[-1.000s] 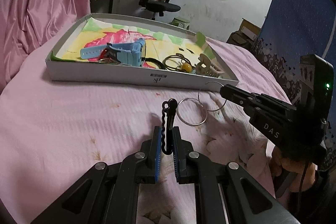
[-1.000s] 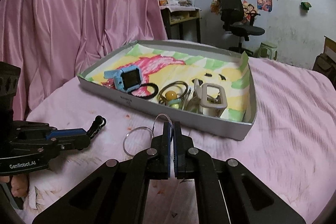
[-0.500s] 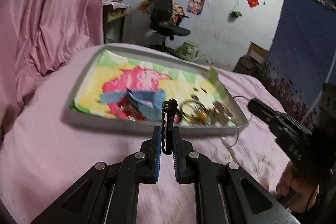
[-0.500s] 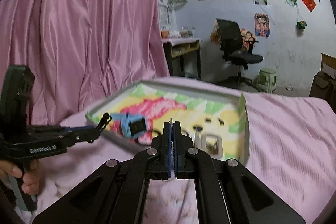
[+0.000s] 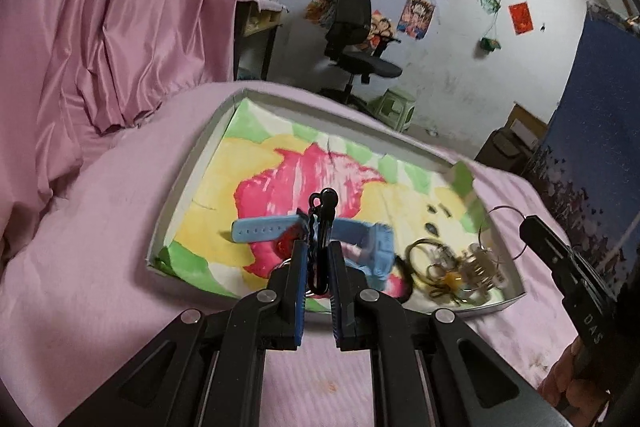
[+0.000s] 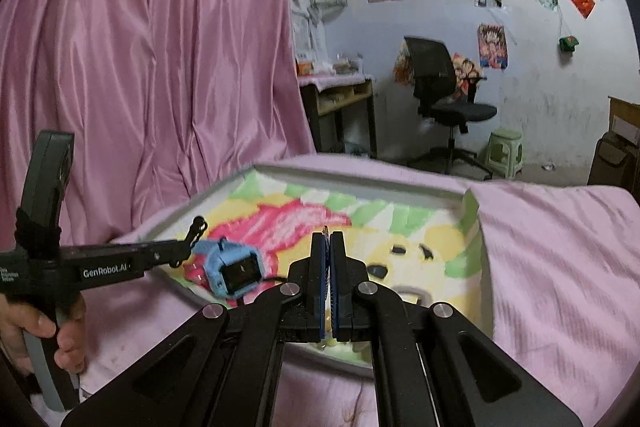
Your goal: Organize jewelry
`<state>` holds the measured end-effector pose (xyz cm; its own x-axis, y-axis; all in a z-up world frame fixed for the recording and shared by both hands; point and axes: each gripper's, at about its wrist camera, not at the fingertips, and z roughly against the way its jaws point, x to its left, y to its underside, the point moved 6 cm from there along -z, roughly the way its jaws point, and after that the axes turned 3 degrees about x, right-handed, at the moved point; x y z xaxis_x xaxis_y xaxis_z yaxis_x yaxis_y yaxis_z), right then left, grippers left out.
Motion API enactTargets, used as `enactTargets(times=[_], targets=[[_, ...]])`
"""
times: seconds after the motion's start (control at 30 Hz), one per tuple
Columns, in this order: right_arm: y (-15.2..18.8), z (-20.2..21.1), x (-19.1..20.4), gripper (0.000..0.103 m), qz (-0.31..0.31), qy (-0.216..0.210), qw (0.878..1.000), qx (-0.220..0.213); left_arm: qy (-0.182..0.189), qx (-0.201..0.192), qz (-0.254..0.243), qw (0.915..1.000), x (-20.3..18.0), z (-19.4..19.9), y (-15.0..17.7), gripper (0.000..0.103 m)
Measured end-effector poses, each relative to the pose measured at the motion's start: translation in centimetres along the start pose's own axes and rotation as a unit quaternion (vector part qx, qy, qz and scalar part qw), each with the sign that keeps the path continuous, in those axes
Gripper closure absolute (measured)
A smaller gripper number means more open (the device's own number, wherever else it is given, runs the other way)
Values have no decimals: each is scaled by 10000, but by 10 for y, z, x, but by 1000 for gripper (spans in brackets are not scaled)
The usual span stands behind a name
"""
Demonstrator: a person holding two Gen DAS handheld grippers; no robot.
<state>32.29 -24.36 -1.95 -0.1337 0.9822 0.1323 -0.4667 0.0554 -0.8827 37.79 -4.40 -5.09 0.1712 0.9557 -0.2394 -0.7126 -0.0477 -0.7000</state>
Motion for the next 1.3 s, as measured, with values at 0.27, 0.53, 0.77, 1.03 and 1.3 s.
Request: enactTargets(times=[0.27,0.53,0.77,1.03,1.3], targets=[[21,-18,0,101,118,96,9980,611,-39,249,-9,9997,2,-11,5,93],[30,-21,-6,100,17,107,9962,859,-118,255,-92,9996,1,-11,6,93],[31,-16,-9,90,-55,182,9963,836,-32,212,-138,9997,-2,-6,7,85],[25,3,-9,75,-56,332,9978,564,-99,-16,-313,9995,-11,13,9,55],[16,28,-14,50,-133,482,9985,209,-229,-501,-578,9968,-22,44,8,31]])
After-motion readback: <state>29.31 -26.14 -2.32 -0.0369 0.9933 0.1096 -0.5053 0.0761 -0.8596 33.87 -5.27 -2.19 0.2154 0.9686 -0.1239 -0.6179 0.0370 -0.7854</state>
